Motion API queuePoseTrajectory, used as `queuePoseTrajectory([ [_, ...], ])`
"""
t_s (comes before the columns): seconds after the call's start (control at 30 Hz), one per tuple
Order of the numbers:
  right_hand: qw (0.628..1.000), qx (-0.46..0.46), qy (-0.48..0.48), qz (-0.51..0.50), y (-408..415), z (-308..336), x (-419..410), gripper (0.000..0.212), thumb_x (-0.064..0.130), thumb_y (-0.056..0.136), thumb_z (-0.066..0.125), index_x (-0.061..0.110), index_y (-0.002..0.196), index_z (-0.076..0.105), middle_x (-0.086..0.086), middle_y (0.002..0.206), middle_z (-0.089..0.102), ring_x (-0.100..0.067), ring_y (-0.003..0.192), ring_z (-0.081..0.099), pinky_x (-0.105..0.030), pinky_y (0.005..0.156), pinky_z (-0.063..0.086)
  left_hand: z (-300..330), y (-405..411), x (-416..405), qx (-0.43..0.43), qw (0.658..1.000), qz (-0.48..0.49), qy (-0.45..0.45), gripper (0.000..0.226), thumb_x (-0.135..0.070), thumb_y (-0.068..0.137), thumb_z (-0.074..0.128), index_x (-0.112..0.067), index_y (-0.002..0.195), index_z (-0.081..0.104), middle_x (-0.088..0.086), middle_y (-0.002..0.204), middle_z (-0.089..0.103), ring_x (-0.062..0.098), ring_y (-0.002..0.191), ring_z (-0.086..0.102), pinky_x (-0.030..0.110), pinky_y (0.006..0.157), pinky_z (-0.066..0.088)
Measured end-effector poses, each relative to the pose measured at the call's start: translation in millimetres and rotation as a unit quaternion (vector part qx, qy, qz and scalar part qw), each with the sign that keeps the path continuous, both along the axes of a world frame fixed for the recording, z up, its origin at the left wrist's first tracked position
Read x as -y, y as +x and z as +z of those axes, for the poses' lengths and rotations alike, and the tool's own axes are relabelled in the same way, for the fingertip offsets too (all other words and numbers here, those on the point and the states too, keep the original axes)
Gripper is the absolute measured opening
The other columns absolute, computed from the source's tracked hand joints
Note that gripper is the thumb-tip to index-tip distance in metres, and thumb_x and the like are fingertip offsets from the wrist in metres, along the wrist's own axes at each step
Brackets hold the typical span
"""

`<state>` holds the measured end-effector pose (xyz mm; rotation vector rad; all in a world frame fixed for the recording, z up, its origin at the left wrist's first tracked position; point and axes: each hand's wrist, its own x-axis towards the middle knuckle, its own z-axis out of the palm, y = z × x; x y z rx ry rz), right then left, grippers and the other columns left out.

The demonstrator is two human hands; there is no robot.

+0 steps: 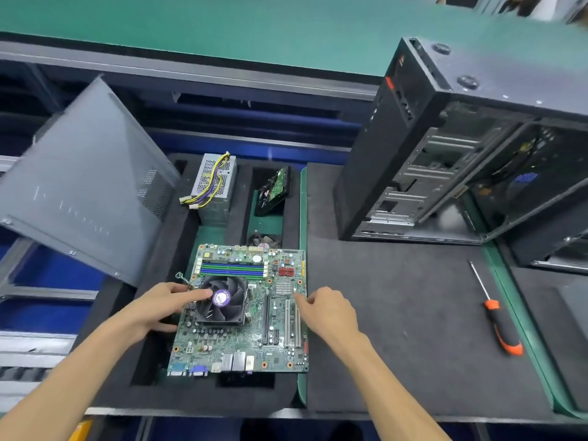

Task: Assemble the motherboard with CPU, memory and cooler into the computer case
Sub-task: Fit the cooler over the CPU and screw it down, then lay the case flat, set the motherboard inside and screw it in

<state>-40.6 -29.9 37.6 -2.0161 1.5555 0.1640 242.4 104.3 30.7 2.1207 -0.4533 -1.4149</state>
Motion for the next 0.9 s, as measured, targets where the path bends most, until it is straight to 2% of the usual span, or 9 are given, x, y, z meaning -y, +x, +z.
queuePoseTrajectory([
  [0.1,1.000,0.009,0.000,-0.013,-11,3,0,0.052,0.051,0.096,0.050,0.013,0.061,0.060,0.003,0.056,0.055,-0.020,0.053,0.049,-0.029,0.057,0.044,6,1,3,0.043,0.997,-0.046,0.039,0.108,-0.082,0.046,0.078,-0.015,0.128,0.057,0.000,0.116,0.062,0.017,0.106,0.059,0.033,0.069,0.056],
  [0.2,0.999,0.023,-0.004,-0.048,-32,9,6,0.046,0.049,0.096,0.051,0.017,0.064,0.059,0.008,0.060,0.058,-0.014,0.057,0.052,-0.029,0.056,0.040,24,2,9,0.271,0.946,-0.156,0.086,0.099,-0.094,0.048,0.047,-0.010,0.097,0.063,0.004,0.087,0.056,0.024,0.084,0.060,0.032,0.068,0.048],
  [0.27,0.995,0.043,-0.009,-0.088,-53,15,15,0.038,0.049,0.096,0.052,0.020,0.074,0.063,0.010,0.067,0.063,-0.012,0.064,0.057,-0.028,0.058,0.040,38,-2,24,0.417,0.891,-0.173,0.044,0.088,-0.089,0.057,0.040,-0.014,0.096,0.062,0.005,0.094,0.050,0.028,0.089,0.060,0.039,0.076,0.049],
  [0.37,0.983,0.078,-0.052,-0.158,-92,28,32,0.027,0.047,0.095,0.055,0.025,0.081,0.063,0.015,0.073,0.064,-0.001,0.068,0.057,-0.022,0.055,0.039,64,-27,62,0.477,0.863,-0.139,-0.090,0.060,-0.072,0.078,0.057,-0.015,0.096,0.059,0.004,0.094,0.049,0.031,0.093,0.059,0.043,0.077,0.048],
  [0.53,0.928,0.202,-0.148,-0.276,-162,54,66,0.018,0.040,0.095,0.059,0.026,0.085,0.056,0.012,0.081,0.065,-0.001,0.078,0.059,-0.021,0.061,0.038,101,-106,128,0.311,0.904,-0.122,-0.268,0.043,-0.055,0.085,0.066,-0.021,0.108,0.054,-0.004,0.097,0.061,0.013,0.087,0.061,0.028,0.073,0.047],
  [0.63,0.889,0.259,-0.199,-0.321,-205,67,95,0.014,0.036,0.096,0.060,0.022,0.100,0.057,0.011,0.084,0.064,-0.005,0.083,0.061,-0.028,0.066,0.040,106,-156,167,0.255,0.902,-0.113,-0.329,0.051,-0.054,0.085,0.068,-0.023,0.121,0.050,-0.008,0.106,0.062,0.004,0.098,0.061,0.028,0.084,0.048],
  [0.7,0.868,0.289,-0.232,-0.332,-232,74,120,0.025,0.033,0.098,0.060,0.021,0.119,0.057,0.013,0.090,0.064,-0.006,0.086,0.061,-0.027,0.076,0.040,106,-182,192,0.240,0.901,-0.096,-0.348,0.060,-0.055,0.084,0.068,-0.026,0.132,0.046,-0.012,0.116,0.060,0.003,0.106,0.059,0.021,0.087,0.046],
  [0.83,0.835,0.354,-0.253,-0.338,-281,85,186,0.055,0.028,0.101,0.059,0.010,0.150,0.042,0.001,0.127,0.062,-0.011,0.111,0.059,0.000,0.083,0.035,103,-222,238,0.228,0.902,-0.054,-0.362,0.070,-0.045,0.090,0.068,-0.028,0.148,0.033,-0.015,0.133,0.050,0.004,0.117,0.051,0.020,0.095,0.037],
  [0.9,0.826,0.380,-0.247,-0.334,-299,87,219,0.062,0.029,0.101,0.058,0.011,0.155,0.034,-0.003,0.142,0.055,-0.017,0.125,0.056,-0.013,0.097,0.038,102,-241,256,0.241,0.900,-0.028,-0.362,0.061,-0.034,0.091,0.067,-0.028,0.145,0.037,-0.022,0.125,0.055,0.002,0.115,0.053,0.023,0.097,0.039],
])
